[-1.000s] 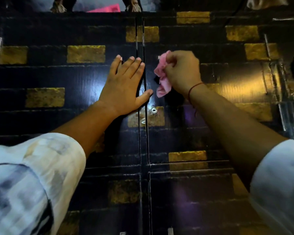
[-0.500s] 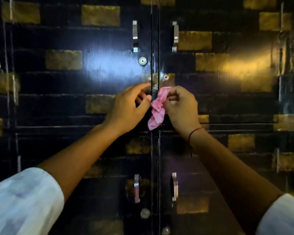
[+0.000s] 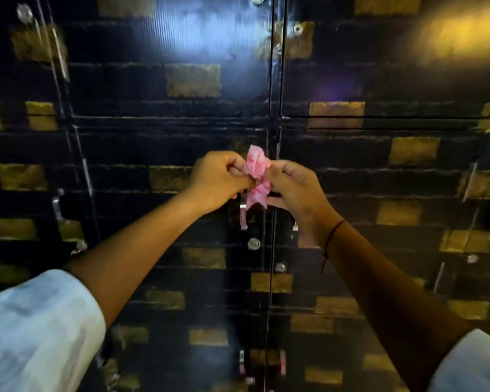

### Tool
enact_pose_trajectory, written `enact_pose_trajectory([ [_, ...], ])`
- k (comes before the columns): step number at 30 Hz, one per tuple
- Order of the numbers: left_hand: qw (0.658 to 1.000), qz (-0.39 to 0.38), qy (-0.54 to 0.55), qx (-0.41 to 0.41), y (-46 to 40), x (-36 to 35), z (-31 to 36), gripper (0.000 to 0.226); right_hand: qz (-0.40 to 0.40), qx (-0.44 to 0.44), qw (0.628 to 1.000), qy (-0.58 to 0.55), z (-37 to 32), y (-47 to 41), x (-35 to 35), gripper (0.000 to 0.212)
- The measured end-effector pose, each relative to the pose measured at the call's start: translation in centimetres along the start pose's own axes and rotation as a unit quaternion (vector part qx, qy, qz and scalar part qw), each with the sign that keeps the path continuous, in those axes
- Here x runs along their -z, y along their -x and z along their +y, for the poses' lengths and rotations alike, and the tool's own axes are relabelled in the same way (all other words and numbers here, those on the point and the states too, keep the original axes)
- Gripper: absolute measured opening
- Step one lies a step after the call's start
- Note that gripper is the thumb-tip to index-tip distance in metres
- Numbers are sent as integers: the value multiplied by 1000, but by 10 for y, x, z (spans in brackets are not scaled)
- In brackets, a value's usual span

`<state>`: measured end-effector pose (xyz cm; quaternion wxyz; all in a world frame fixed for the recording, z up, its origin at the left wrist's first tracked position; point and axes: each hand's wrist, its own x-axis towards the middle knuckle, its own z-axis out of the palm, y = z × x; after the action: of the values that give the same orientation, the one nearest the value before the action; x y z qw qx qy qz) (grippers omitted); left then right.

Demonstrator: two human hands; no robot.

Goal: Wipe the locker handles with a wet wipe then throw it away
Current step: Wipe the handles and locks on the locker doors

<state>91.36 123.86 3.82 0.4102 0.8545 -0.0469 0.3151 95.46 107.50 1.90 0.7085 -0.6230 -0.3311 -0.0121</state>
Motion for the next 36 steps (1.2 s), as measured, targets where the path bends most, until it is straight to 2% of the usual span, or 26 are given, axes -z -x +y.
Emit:
enact_pose_trajectory([
  [3,999,7,-33,-18,16,-4,-12,12,-7,-19,1000,-13,12,15,-5,15],
  [5,999,-28,-26,-7,21,-5,-21,10,0,-18,1000,-6,22,18,-8,15],
  [7,998,-66,-7,-3,23,-5,-31,12,56,-4,998,13,34,15,-10,7],
  [9,996,-36,-63,-59,20,-3,-48,21,140,32,988,64,46,10,-15,3],
  [10,982,13,-145,-118,17,-1,-59,28,175,50,979,93,52,7,-18,3],
  [12,916,96,-325,-215,14,4,-83,49,196,87,966,144,65,1,-27,5],
  [13,887,106,-385,-233,13,7,-95,61,190,101,963,165,73,-2,-34,6],
  [15,847,85,-458,-257,7,9,-120,83,186,105,962,169,90,-9,-49,6],
  [18,803,56,-519,-289,-1,5,-153,104,212,118,960,142,105,-14,-64,10],
  [23,777,94,-544,-304,-11,-6,-177,110,214,126,967,46,120,-21,-64,4],
  [26,767,116,-541,-324,-15,-8,-184,107,184,169,964,93,127,-20,-53,7],
  [29,762,132,-531,-346,-18,-8,-186,103,168,222,942,189,132,-15,-47,15],
  [33,759,140,-529,-354,-19,-9,-187,106,137,236,929,248,130,-10,-38,23],
  [36,756,136,-533,-354,-18,-8,-188,107,117,221,926,282,127,-8,-30,18],
])
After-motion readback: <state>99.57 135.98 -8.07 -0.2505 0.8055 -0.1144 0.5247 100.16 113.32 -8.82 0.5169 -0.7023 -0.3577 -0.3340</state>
